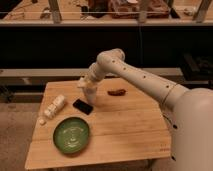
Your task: Place the white sponge in the ceramic cup
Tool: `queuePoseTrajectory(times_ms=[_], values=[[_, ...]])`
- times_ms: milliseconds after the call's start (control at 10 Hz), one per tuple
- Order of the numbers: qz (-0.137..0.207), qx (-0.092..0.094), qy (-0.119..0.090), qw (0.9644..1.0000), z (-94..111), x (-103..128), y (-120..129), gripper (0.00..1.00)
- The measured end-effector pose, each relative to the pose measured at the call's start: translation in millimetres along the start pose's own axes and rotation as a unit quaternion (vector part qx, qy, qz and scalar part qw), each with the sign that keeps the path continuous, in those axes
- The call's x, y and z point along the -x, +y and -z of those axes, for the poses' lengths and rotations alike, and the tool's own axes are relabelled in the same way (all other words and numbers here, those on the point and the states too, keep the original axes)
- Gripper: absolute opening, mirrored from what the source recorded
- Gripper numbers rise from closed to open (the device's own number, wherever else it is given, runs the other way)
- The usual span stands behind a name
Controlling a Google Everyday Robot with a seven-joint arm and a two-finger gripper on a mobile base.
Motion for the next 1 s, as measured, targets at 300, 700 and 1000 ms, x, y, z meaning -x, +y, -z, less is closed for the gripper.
queuePoseTrajectory(times_ms=[300,700,1000], values=[[0.002,0.001,0.000,1.0000,-2.8,2.0,0.0,0.31],[0.002,0.000,0.001,1.0000,-3.1,-0.7,-0.4,0.51],[0.004,0.001,0.001,1.0000,-6.1,1.0,0.3,0.51]])
